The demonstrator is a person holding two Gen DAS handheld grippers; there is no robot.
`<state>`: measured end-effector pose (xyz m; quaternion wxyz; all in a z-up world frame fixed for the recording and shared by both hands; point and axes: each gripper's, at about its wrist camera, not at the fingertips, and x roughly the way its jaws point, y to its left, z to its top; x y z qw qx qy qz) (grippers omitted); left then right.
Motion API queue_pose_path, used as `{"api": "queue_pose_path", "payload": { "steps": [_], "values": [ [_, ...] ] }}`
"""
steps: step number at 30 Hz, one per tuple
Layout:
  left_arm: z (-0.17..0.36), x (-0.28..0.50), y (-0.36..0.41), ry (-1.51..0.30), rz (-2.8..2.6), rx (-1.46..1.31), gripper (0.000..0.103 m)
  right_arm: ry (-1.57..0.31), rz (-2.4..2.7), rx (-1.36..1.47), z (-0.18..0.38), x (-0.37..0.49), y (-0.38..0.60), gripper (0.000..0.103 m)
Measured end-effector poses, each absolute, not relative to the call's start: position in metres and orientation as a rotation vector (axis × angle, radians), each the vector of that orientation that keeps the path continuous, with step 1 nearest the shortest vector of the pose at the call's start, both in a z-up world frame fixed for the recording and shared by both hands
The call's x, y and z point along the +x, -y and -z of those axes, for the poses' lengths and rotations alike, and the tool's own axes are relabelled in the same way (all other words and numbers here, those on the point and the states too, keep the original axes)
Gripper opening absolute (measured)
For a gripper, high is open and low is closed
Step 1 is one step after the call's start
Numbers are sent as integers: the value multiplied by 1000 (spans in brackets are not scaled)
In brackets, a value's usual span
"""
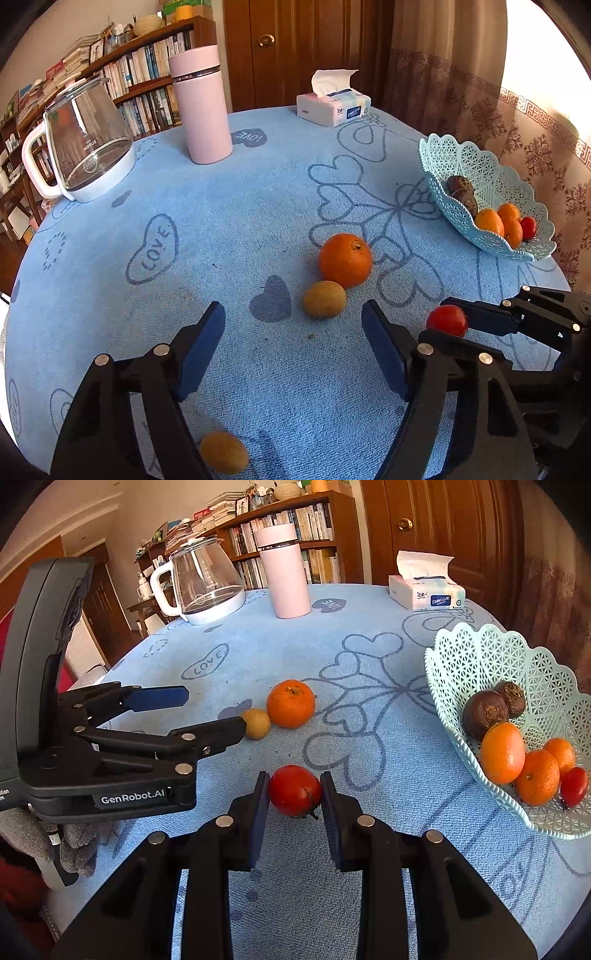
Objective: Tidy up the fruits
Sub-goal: 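Grasp a small yellow-brown fruit with the left tool while the right tool holds the tomato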
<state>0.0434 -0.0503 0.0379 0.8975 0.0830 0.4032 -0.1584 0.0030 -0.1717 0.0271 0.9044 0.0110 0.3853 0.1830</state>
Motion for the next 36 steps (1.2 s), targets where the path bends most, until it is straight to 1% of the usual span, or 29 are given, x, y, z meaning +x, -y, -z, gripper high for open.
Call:
{"api": "queue_pose_path", "payload": {
  "steps": [4, 5, 10, 15, 17, 19, 27, 36],
  "values": [
    [-34, 49, 60, -859, 363, 187, 66, -790, -379, 26, -28, 2, 172, 28],
    [-32, 51, 61, -867, 359, 187, 60, -788, -380, 26, -28, 1, 172, 28],
    [-28, 60, 61, -900, 364, 162, 42, -781, -381, 31, -30, 1, 174, 29],
    [-23, 64, 64, -920, 381, 150, 40, -781, -382, 33, -30, 0, 173, 29],
    [-20, 65, 66, -930, 383, 149, 33, -781, -382, 32, -30, 0, 173, 29],
    [-18, 65, 67, -931, 386, 149, 29, -781, -382, 33, -29, 0, 173, 29],
    [-24, 59, 57, -891, 358, 111, 29, -770, -378, 50, -31, -1, 175, 29],
    [-39, 40, 50, -801, 286, 130, 29, -739, -373, 68, -38, -5, 179, 28]
  ]
}}
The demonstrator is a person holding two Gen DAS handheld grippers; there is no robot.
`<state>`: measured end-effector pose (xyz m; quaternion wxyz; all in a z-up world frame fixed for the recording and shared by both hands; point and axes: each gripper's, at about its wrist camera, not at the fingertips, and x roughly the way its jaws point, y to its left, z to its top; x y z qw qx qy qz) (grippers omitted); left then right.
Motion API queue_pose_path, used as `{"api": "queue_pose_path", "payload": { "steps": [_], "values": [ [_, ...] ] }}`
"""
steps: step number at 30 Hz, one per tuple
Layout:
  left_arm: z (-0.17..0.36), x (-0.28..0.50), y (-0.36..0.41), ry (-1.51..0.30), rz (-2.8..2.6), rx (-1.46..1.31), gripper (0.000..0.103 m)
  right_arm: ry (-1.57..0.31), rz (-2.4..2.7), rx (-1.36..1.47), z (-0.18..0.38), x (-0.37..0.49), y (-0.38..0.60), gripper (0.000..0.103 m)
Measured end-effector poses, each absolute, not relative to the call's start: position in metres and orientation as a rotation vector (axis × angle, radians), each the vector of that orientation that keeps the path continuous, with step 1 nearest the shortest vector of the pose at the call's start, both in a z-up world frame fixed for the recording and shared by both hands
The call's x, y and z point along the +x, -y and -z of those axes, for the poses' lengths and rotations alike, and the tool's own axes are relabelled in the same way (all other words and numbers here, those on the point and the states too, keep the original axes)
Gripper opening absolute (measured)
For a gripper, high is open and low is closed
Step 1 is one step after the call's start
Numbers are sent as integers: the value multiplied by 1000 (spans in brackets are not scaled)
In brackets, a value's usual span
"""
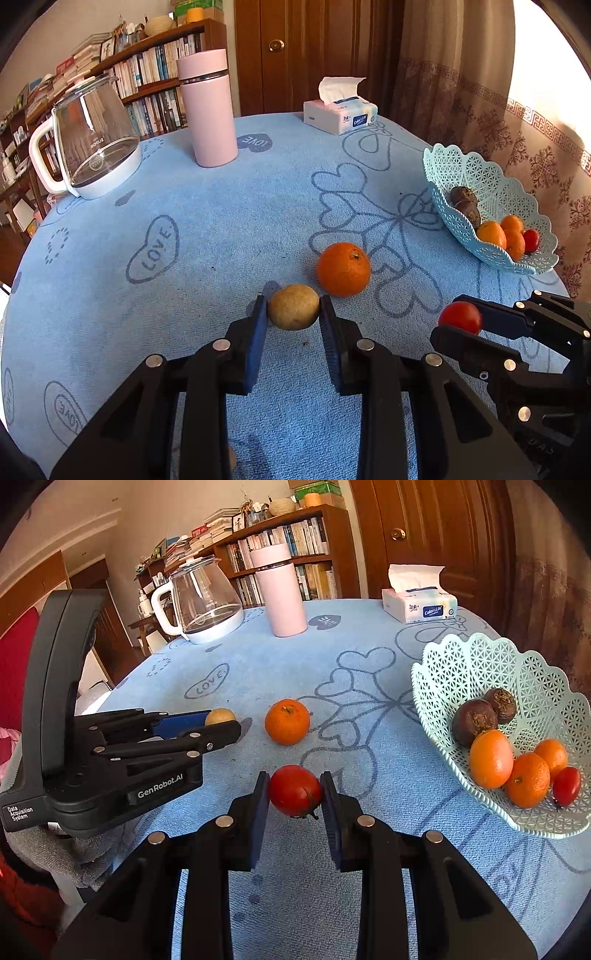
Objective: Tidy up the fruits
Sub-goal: 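Grasp a small yellow-brown fruit with the left tool while the right tool holds the tomato, then carry the red tomato into the green basket and open the right tool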
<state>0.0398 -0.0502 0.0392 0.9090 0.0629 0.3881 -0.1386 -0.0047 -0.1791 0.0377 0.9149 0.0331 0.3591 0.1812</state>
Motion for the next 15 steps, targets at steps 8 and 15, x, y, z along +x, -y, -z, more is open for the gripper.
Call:
{"api": "queue_pose_path", "payload": {
  "steps": [8, 15],
  "values": [
    [-43, 25, 36, -772, 243, 100, 29, -685, -343, 136, -56, -7, 206, 28],
    [-46, 19, 28, -759, 212, 80, 29, -617, -245, 210, -75, -10, 252, 28]
  ]
}}
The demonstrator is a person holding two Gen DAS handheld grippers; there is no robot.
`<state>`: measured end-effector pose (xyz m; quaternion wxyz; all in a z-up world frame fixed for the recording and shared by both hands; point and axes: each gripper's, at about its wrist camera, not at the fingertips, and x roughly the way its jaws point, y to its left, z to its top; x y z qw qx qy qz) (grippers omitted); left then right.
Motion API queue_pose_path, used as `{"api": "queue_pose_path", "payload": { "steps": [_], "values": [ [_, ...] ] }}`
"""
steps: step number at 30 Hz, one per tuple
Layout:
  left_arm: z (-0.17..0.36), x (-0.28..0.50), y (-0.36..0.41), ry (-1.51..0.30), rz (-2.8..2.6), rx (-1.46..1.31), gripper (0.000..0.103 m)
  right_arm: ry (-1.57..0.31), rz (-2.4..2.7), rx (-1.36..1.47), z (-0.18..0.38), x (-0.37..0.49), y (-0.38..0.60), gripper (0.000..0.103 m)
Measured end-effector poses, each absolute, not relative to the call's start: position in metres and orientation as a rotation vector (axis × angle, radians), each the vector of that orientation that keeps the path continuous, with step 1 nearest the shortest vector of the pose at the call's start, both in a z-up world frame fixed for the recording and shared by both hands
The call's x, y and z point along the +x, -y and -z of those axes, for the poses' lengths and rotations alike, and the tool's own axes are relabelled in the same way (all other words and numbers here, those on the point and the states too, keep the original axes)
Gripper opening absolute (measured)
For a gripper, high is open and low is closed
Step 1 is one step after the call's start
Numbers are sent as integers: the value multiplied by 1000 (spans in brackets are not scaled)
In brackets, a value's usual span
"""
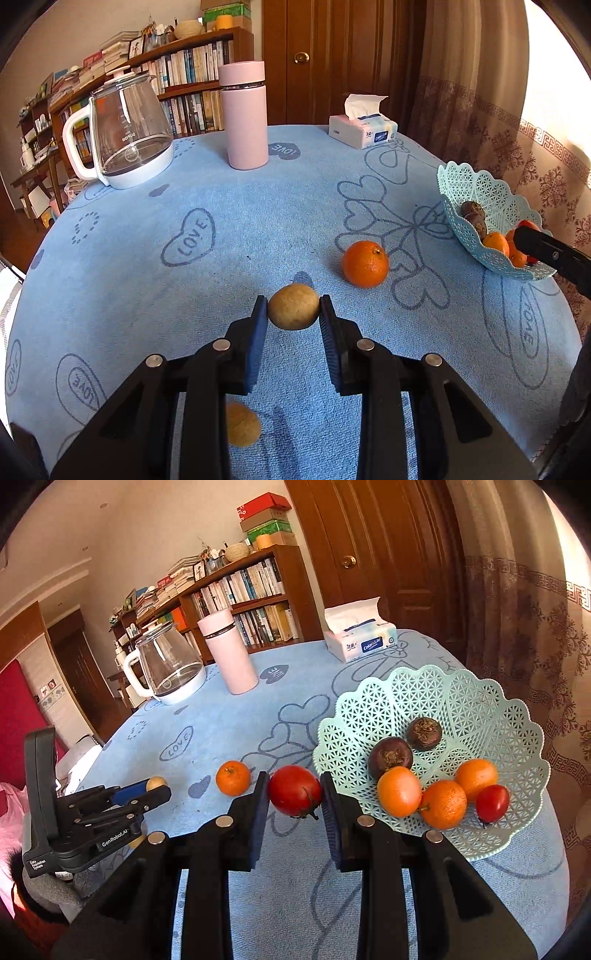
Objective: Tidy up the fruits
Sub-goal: 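Carry the red tomato into the green basket and open the right tool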
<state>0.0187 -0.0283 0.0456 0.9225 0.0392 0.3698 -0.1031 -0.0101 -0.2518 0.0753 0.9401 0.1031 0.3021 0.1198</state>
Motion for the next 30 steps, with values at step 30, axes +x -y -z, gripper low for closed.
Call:
{"api": "queue_pose_path", "payload": {
  "steps": [30],
  "values": [
    [-46, 13, 34, -753, 199, 92, 29, -597, 0, 379, -64, -20, 362, 28]
  ]
}}
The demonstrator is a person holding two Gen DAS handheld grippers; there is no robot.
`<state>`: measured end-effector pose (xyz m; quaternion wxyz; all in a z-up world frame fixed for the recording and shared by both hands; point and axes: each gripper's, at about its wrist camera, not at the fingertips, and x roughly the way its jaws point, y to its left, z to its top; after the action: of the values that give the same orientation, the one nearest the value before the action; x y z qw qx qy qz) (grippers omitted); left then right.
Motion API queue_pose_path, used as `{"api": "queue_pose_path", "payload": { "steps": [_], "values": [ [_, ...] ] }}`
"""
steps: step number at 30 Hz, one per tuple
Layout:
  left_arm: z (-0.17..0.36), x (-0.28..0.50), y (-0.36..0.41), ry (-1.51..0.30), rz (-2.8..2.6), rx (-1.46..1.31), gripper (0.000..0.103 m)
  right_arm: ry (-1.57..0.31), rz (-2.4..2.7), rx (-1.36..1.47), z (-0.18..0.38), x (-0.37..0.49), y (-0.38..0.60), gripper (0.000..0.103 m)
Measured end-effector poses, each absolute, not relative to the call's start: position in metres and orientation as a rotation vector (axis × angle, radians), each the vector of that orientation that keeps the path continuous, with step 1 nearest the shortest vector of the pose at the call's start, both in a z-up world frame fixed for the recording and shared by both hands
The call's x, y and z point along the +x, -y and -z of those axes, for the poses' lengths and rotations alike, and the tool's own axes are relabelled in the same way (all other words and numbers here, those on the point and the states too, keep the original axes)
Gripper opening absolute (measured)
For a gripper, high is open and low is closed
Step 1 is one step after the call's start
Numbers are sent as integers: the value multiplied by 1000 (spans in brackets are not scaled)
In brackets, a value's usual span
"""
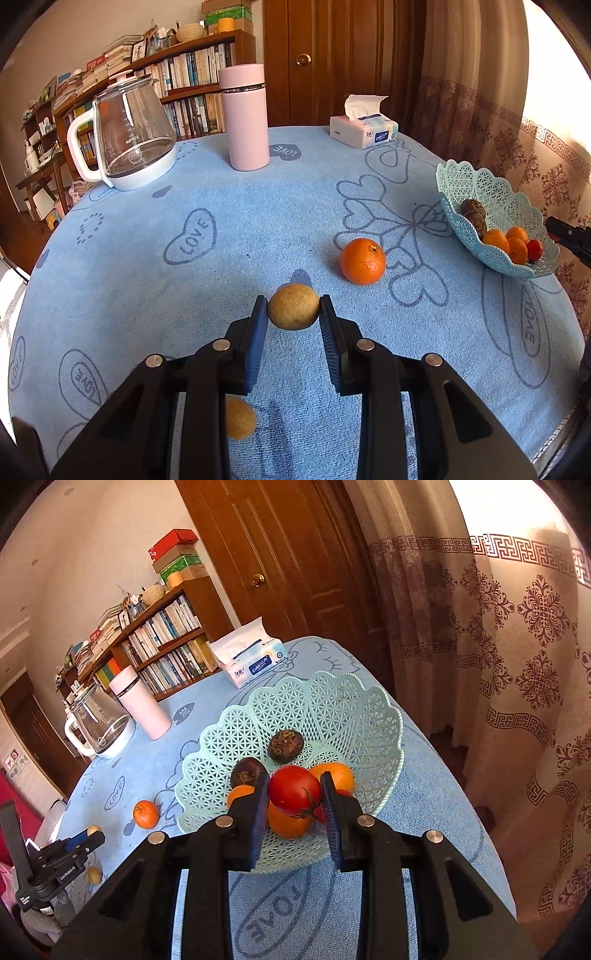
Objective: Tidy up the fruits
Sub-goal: 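Carry the red tomato into the green basket and open the right tool, then carry the yellow-brown fruit into the green basket and open the left tool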
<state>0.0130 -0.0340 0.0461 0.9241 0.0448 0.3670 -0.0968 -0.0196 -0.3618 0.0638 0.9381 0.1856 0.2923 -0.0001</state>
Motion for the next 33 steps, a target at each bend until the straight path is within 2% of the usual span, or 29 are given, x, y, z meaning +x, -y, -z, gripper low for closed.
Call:
{"api": "queue_pose_path", "payload": {
  "steps": [5, 9, 17, 19, 21, 26, 28, 33],
  "values": [
    [-45, 13, 35, -755, 199, 91, 29, -607, 2, 391, -60, -18, 364, 30],
    [-45, 13, 35, -754, 200, 92, 29, -598, 9, 408, -61, -20, 367, 37],
    [-48, 12, 41, -750, 216, 102, 29, -543, 54, 420, -64, -27, 372, 39],
    [-50, 11, 45, -751, 229, 105, 29, -510, 78, 416, -66, -31, 372, 53],
    [-52, 11, 50, -748, 244, 112, 29, -472, 104, 414, -67, -36, 373, 59],
    [-61, 12, 69, -736, 313, 120, 29, -429, 144, 397, -69, -40, 373, 61],
    [-65, 14, 79, -726, 362, 116, 29, -425, 156, 400, -68, -40, 373, 67],
    [-68, 22, 108, -733, 448, 115, 29, -424, 169, 392, -66, -39, 371, 67]
  ]
}}
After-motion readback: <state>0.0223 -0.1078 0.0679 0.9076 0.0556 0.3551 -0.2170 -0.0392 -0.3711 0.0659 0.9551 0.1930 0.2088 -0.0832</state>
